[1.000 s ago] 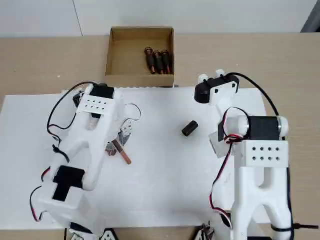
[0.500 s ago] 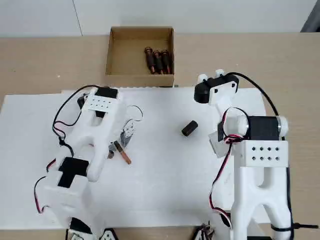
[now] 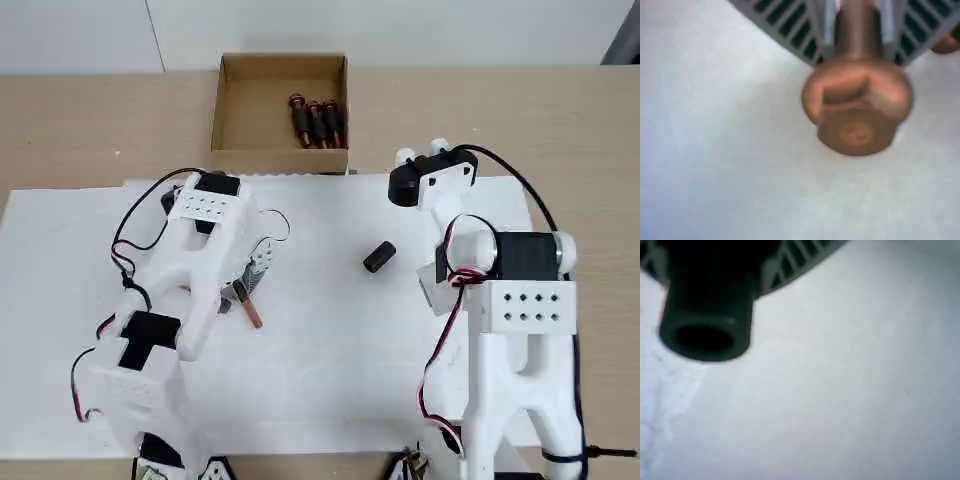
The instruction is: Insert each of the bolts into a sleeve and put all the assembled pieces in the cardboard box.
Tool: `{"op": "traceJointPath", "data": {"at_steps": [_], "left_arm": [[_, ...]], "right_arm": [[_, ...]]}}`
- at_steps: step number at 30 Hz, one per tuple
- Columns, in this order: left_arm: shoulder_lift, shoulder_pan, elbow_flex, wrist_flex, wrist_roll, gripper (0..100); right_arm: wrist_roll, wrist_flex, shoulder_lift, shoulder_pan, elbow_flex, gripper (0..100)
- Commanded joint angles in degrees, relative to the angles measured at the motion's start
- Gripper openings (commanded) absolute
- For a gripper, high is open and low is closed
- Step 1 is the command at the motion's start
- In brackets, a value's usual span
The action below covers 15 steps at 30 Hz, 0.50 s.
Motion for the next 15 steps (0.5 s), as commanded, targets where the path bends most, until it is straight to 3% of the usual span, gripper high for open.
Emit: {"op": "traceJointPath", "data": {"at_steps": [1,6,15], "left_arm": [[0.6,-0.2,-4.2,4.7,-0.4,1],[0.6,-0.3,-17.9,15.1,-0.5,1],[-11.7,2.2,-25.5,14.5,-8.7,0]], "right_arm": [[-0.1,0.3,-2.2,0.1,-2.4,0.4],[-0.1,2.2,-3.0,0.4,-4.9,0.4],[-0.2,2.2,-14.0,0.2,-4.7,0.4]]}}
